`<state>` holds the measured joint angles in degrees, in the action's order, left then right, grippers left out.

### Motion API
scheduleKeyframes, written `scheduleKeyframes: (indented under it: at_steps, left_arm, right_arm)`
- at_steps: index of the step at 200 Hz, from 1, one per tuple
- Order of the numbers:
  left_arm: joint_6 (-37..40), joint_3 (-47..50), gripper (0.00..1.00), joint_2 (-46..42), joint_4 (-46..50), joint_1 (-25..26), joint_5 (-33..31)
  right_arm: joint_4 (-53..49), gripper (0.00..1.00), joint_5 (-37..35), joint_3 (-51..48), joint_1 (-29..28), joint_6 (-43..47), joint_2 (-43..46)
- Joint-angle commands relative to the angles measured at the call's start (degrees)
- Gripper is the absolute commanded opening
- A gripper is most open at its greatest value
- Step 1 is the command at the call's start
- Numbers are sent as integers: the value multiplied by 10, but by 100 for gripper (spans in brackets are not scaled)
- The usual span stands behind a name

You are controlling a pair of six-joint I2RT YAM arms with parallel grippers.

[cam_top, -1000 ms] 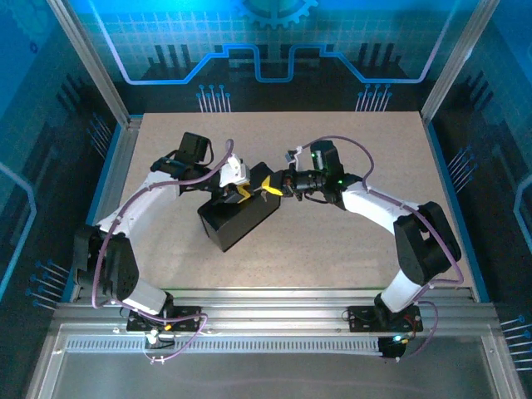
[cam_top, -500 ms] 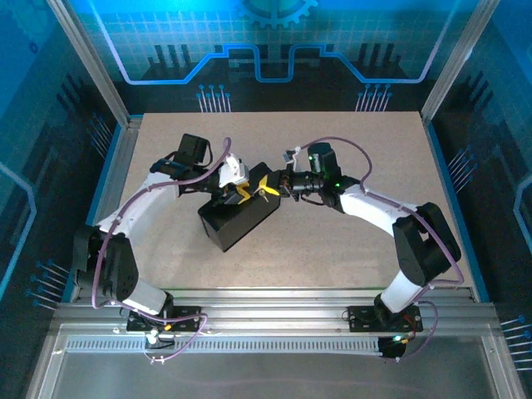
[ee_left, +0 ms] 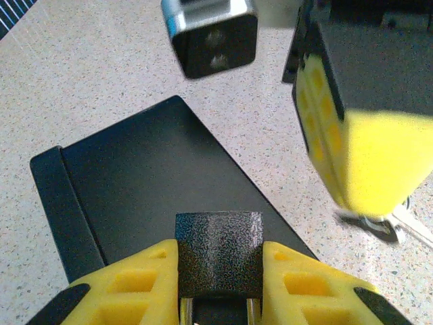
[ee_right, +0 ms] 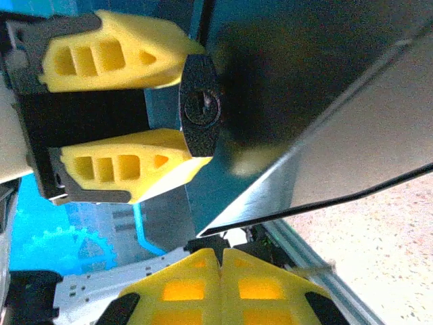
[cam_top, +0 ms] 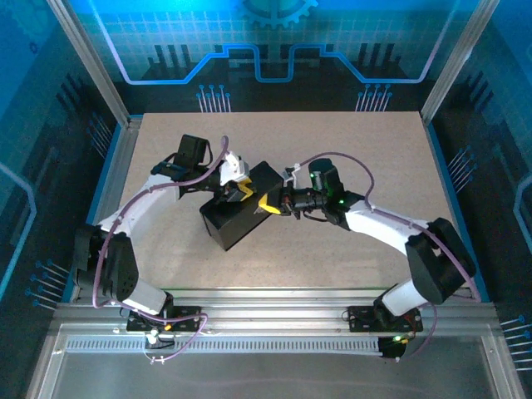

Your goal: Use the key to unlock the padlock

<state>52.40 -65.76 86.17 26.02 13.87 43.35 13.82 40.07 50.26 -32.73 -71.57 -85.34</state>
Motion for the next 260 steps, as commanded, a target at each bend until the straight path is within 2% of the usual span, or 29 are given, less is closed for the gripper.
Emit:
scheduleKeyframes:
  at_steps: [1, 31, 59, 102, 130, 184, 212, 260]
  left_arm:
    - [-5, 13, 0, -16, -18, -3, 13]
    - [-25, 22, 0, -26, -28, -3, 13]
    - [-61, 26, 0, -35, -43, -3, 15]
    - [-75, 30, 0, -44, -34, -2, 9]
    - [-75, 24, 0, -45, -23, -1, 9]
    - [-89, 28, 0, -41, -42, 3, 13]
    - [-96, 27, 0, -34, -49, 3, 10]
    - [-90, 20, 0, -30, -41, 2, 1]
  right_arm:
    - [-53, 0, -63, -6, 21, 25, 47]
    - [-75, 0, -128, -14, 44, 26, 72]
    - [-70, 0, -216, -2, 21, 29, 73]
    - [39, 0, -331, -20, -18, -2, 57]
    - [62, 0, -391, -28, -36, -2, 62]
    - [115, 0, -407, -2, -58, -27, 3]
    - [118, 0, -434, -2, -78, -25, -4]
    - [135, 0, -447, -8, -79, -45, 4]
